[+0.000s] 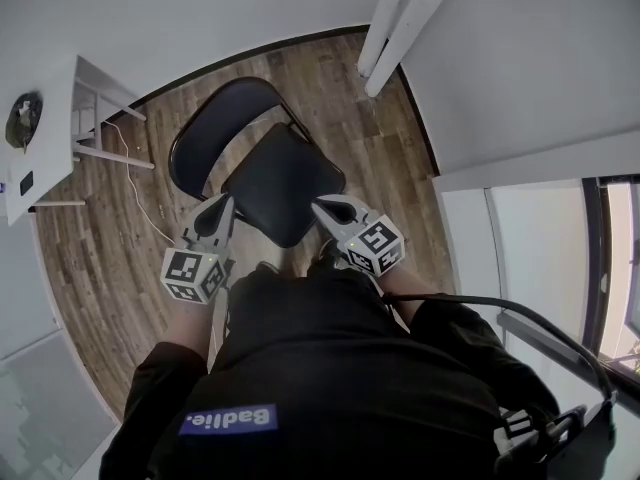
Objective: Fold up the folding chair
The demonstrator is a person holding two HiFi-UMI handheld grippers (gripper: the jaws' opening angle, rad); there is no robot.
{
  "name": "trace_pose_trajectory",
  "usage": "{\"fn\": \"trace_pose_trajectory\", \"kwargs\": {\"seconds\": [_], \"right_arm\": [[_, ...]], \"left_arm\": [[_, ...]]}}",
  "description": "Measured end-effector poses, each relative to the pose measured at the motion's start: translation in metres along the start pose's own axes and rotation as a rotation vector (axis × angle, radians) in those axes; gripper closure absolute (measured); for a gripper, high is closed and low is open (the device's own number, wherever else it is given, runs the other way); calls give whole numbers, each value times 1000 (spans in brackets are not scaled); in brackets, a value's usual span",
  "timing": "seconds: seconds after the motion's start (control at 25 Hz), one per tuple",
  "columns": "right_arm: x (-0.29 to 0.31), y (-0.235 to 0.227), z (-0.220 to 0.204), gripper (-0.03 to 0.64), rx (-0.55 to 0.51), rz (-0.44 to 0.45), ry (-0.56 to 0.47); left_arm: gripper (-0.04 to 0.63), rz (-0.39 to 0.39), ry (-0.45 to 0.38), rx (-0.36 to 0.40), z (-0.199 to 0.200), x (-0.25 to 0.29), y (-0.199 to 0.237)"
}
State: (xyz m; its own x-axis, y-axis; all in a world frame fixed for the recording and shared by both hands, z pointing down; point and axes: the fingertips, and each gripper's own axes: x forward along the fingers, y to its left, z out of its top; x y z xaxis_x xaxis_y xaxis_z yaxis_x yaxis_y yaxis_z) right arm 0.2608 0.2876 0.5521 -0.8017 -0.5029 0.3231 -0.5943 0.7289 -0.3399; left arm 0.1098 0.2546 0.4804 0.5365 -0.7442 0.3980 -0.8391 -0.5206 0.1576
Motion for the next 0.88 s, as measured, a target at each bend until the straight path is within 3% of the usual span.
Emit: {"fn": "trace_pose_trajectory", "kwargs": {"seconds": [0.24,0.48,0.68,0.88], "right_arm": [[22,-17,-20,605,86,-21,40],[59,-35,-58,575,268,-98,101],[95,-41,-106,503,470,-174,116],[126,-66,-152,433,715,-242,101]], "left_arm": [[591,18,43,16,-2,10,48],[587,6,120,33,-17,18,119],[506,-19,206,56,-48,28,178],[430,2,257,47,-73,53,229]]}}
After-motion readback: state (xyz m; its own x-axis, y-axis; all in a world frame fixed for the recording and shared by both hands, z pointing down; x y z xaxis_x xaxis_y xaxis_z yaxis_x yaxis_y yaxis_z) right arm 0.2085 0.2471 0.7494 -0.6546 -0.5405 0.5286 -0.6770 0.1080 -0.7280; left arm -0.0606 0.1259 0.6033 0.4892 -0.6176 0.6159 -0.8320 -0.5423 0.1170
